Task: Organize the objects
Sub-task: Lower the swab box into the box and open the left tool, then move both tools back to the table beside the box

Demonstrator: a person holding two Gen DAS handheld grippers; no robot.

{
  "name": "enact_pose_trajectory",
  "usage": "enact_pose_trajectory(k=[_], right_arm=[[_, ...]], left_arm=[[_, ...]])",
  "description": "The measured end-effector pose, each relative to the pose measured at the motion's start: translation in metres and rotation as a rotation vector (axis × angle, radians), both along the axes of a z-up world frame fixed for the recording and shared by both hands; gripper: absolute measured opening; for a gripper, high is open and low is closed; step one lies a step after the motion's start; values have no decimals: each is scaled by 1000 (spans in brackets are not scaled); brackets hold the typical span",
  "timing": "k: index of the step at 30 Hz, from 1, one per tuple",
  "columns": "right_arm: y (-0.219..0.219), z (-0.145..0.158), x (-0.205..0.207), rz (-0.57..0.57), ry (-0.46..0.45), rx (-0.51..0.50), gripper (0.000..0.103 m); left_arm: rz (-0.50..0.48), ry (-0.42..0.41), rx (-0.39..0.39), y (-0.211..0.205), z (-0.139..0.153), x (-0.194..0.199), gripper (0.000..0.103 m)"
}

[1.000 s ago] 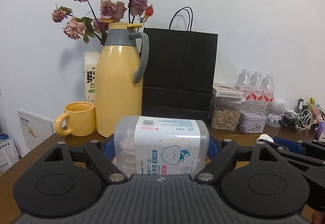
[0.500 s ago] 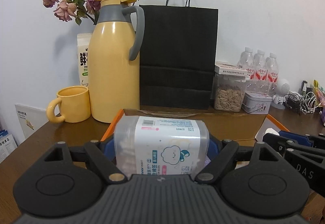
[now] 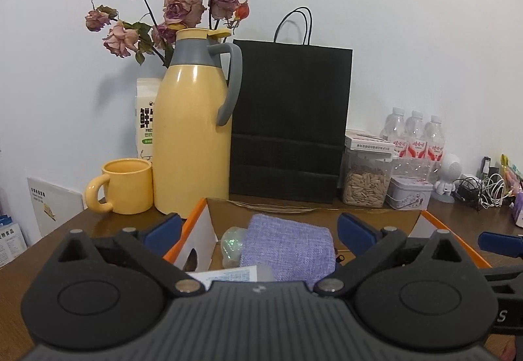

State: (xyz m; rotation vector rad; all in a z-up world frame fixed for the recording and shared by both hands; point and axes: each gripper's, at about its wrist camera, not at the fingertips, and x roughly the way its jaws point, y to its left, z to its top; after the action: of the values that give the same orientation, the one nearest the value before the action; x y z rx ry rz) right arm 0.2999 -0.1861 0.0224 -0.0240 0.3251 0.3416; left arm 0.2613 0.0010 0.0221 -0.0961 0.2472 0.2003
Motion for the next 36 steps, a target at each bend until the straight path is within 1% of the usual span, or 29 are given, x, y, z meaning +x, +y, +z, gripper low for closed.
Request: enact_pose_trajectory(k=[12, 19, 23, 28, 32, 36], right_arm=[[-5, 2, -5, -12, -12, 2, 103], [-11, 5, -13, -19, -30, 6, 103], [-16, 10, -27, -7, -46, -4, 103], [-25, 16, -53, 23, -78, -6, 103], [-29, 14, -69, 26, -68, -27, 103], [-34, 13, -90, 52, -57, -41, 103]], left_arm=[[-2, -1, -4, 1, -1, -4, 103], [-16, -16, -7, 2, 4, -16, 103], [-51, -16, -20, 3, 10, -34, 103], [-78, -17, -2, 2, 10, -58, 103], [-95, 15, 0, 3, 10, -74, 103], [-134, 15, 15, 2, 10, -97, 103]])
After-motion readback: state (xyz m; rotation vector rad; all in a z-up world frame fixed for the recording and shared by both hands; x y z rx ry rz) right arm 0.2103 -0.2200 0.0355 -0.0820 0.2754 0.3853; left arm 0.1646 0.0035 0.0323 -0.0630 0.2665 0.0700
